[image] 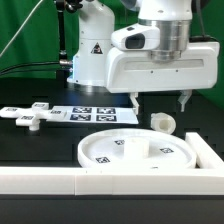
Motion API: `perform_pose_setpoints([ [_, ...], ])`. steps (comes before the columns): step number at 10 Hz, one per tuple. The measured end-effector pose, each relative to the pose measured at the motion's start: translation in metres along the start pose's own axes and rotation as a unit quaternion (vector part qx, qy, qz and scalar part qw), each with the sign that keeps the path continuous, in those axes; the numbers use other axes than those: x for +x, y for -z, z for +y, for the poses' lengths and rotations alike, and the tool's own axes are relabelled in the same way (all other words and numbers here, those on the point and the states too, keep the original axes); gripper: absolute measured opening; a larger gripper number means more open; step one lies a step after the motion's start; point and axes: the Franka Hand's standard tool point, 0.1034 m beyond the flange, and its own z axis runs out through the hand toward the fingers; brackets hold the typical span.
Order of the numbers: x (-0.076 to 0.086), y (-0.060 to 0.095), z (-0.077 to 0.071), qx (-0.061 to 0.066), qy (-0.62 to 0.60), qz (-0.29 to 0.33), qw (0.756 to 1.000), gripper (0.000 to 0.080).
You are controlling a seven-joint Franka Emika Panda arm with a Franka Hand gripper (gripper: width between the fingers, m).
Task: Assemble round table
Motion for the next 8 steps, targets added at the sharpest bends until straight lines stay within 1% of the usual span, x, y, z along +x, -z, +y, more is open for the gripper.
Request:
perform_pose_setpoints([
  [1, -0.003, -0.003, -0.007, 0.001, -0.034, -0.002, 0.999, 0.0649],
  [2, -0.003, -0.003, -0.006, 0.003, -0.039, -0.006, 0.999, 0.0649],
  [3, -0.005, -0.003, -0.006, 0.001, -0.04, -0.019, 0.999, 0.0649],
  [5, -0.005, -0.003, -0.006, 0.001, -0.036, -0.019, 0.999, 0.0649],
  [6, -0.014, -0.006, -0.005, -0.004, -0.022, -0.053, 0.998, 0.0649],
  [7, -0.019, -0.008, -0.006, -0.009, -0.014, -0.091, 0.996, 0.0649],
  [8, -0.02, -0.01, -0.008, -0.005, -0.002, -0.129, 0.992, 0.0649],
])
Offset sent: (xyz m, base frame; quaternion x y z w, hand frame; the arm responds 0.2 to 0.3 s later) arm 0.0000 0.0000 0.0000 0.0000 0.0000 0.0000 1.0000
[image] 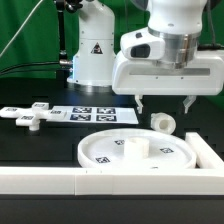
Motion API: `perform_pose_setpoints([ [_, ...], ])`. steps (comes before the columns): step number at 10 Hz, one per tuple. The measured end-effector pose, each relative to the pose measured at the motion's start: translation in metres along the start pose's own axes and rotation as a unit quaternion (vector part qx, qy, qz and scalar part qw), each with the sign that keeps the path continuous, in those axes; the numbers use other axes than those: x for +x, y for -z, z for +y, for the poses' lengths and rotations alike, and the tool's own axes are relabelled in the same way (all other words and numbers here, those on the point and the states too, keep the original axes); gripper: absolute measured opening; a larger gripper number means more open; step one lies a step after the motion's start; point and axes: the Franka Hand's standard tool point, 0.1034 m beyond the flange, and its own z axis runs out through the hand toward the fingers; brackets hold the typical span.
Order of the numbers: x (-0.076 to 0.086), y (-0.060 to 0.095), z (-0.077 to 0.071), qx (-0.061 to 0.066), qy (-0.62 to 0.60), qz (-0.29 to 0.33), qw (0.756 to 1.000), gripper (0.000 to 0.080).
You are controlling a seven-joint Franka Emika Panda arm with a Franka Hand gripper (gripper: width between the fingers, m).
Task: Assemble round table
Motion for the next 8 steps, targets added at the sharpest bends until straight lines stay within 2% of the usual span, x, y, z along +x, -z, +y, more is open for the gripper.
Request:
perform_pose_setpoints([
  [1, 0.002, -0.002, -0.002, 0.008, 0.01, -0.029, 0.999, 0.0649],
  [2, 0.002, -0.003, -0.002, 0.007, 0.008, -0.059, 0.998, 0.0649],
  [5, -0.003, -0.007, -0.002, 0.002, 0.01, -0.169, 0.985, 0.0649],
  [8, -0.011, -0.017, -0.005, -0.009, 0.013, -0.291, 0.957, 0.0649],
])
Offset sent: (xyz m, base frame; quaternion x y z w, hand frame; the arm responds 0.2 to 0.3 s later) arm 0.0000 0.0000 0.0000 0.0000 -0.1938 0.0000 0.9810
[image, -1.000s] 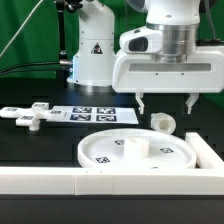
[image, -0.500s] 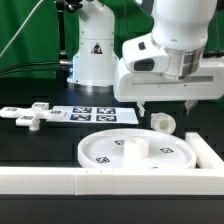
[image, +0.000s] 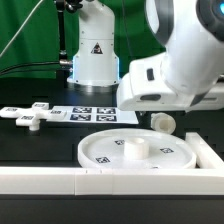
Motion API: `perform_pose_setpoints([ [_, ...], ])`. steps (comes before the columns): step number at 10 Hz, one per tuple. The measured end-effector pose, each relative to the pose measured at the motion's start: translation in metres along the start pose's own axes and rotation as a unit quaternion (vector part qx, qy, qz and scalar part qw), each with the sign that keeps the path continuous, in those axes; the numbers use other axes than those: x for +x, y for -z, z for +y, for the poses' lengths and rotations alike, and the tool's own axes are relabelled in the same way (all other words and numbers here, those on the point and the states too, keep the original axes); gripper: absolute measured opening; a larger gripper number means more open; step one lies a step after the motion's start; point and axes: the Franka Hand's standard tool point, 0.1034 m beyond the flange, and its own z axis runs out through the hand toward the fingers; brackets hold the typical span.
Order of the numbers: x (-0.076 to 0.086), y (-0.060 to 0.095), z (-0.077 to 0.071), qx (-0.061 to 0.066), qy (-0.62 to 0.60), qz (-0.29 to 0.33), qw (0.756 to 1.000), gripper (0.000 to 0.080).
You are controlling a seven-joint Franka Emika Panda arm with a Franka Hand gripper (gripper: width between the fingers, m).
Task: Assemble round table
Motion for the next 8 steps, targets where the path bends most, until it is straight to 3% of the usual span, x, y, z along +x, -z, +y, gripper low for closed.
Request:
perform_pose_setpoints([
  [3, 0.008, -0.012, 0.001, -0.001, 0.002, -0.07, 0.998, 0.0649],
  [8, 0.02, -0.02, 0.0, 0.001, 0.007, -0.054, 0.999, 0.0649],
])
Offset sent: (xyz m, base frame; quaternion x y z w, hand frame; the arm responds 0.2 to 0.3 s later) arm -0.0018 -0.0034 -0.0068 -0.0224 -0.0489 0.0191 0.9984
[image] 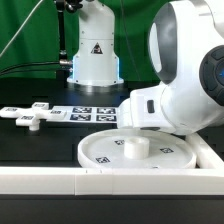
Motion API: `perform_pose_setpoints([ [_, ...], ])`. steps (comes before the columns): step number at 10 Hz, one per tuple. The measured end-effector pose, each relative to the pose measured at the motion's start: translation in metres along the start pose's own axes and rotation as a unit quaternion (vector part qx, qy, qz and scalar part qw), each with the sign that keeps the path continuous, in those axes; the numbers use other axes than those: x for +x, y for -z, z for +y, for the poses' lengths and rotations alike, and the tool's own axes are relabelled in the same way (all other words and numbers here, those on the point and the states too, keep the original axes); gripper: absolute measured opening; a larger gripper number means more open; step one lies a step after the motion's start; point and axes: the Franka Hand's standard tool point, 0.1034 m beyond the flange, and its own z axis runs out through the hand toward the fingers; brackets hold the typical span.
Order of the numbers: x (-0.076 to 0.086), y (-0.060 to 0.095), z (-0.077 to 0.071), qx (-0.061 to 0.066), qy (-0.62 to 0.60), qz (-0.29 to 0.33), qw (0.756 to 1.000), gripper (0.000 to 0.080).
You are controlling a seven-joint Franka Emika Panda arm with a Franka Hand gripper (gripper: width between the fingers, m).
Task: Assemble round table
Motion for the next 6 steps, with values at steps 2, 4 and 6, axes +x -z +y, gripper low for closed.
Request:
perform_pose_setpoints([
  [2, 0.0004, -0.0004, -0.0004, 0.0, 0.001, 0.001, 1.0, 0.0539],
  [4, 0.0003, -0.0004, -0.0006, 0.0, 0.002, 0.001, 1.0, 0.0406],
  [6, -0.0038, 0.0044, 0.0001, 0.0, 0.007, 0.001, 1.0, 0.0406],
])
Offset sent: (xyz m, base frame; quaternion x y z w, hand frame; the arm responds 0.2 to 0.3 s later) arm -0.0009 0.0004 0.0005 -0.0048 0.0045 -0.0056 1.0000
